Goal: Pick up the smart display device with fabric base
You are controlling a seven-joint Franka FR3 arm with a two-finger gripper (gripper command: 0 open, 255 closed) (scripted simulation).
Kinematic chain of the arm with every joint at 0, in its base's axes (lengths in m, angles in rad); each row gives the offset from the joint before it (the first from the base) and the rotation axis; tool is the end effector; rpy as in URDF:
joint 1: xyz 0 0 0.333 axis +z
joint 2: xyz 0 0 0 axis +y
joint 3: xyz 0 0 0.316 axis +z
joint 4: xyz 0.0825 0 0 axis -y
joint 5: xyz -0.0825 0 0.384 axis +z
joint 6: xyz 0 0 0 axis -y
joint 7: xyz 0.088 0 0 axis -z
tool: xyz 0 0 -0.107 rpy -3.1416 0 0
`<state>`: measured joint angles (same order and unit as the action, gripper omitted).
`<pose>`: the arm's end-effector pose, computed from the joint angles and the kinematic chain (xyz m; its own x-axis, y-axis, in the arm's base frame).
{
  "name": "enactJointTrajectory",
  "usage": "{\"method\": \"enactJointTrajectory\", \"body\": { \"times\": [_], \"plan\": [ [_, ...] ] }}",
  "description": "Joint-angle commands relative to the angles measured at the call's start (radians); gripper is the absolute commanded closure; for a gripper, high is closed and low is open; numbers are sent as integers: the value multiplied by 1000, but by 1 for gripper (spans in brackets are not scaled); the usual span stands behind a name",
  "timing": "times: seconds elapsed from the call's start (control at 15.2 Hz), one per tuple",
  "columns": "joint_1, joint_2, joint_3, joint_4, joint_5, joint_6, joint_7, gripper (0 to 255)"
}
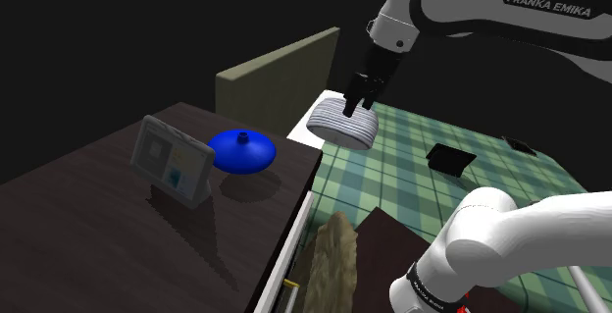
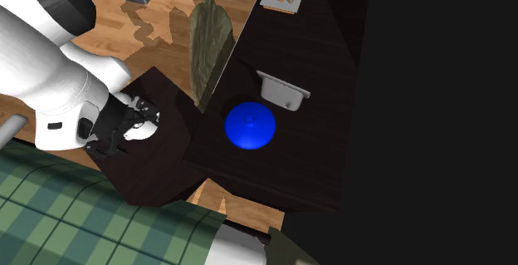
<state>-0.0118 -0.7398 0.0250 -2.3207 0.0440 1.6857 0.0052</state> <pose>0.3314 0.0110 0.6034 0.9945 -0.0019 0.1043 0.0010 -0.9996 -0.0277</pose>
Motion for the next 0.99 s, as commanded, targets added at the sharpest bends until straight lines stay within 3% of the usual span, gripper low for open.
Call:
{"method": "enactJointTrajectory", "body": {
  "times": [0.0, 0.92],
  "plan": [
    [0, 0, 0, 0, 0, 0, 0, 0],
    [103, 392, 206, 319, 102, 14, 171, 0]
  ]
}}
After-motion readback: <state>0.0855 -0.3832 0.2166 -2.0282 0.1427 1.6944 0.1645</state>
